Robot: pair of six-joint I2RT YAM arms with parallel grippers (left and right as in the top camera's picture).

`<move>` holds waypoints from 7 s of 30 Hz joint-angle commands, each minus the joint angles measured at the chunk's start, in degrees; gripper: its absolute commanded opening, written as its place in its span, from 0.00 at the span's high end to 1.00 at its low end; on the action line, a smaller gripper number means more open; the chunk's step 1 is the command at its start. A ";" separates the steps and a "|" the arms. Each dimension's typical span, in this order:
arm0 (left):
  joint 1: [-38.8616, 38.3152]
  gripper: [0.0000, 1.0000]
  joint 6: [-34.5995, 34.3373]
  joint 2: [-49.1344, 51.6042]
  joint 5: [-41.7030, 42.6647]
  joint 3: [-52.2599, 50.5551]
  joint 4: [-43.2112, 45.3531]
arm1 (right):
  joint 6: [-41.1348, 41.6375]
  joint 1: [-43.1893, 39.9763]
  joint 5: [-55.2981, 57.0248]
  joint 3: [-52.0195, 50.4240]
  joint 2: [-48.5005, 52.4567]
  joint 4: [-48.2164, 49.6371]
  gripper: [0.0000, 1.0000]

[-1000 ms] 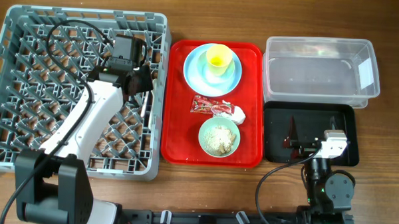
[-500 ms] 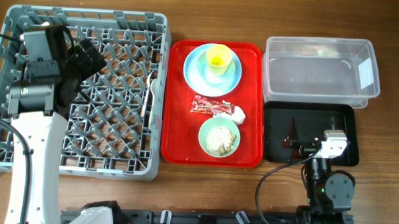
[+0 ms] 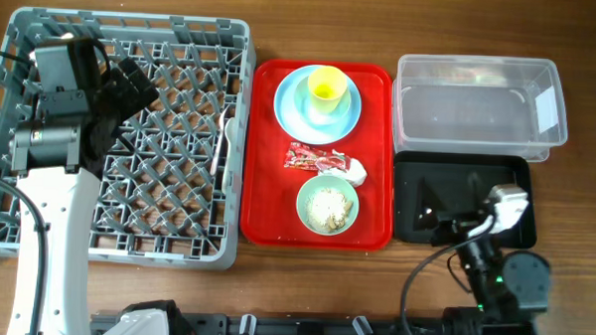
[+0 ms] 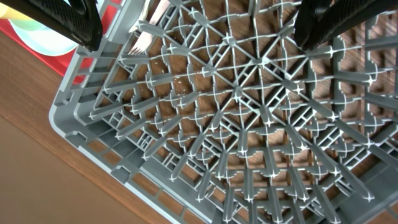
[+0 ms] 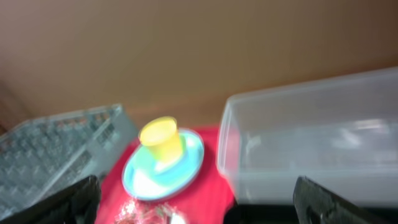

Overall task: Sort waste into correct bins and load items into the dishwasher rack
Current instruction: 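Reach the right gripper to the green rice bowl and grasp its rim, then lift the green bowl with the right gripper over the black tray, then tilt the green bowl with the right gripper to dump rice onto the black tray, then carry the empty green bowl back and set it on the red tray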

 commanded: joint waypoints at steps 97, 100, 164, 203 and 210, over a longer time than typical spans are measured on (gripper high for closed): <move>0.33 0.00 -0.74 0.02 -0.35 0.31 0.15 | -32.06 -28.52 -40.61 37.51 58.66 -48.65 0.96; 0.33 0.00 -0.74 0.02 -0.35 0.31 0.15 | -35.08 -33.46 -45.68 35.28 59.56 -48.24 0.95; 0.33 0.00 -0.74 0.02 -0.35 0.31 0.15 | -39.41 -49.57 -74.05 21.40 76.28 -43.76 0.96; 0.33 0.00 -0.74 0.02 -0.35 0.31 0.15 | 4.26 3.87 -15.96 43.52 55.04 -36.24 0.96; 0.33 0.00 -0.74 0.02 -0.35 0.31 0.15 | 13.92 35.93 1.38 43.47 62.38 -30.38 0.96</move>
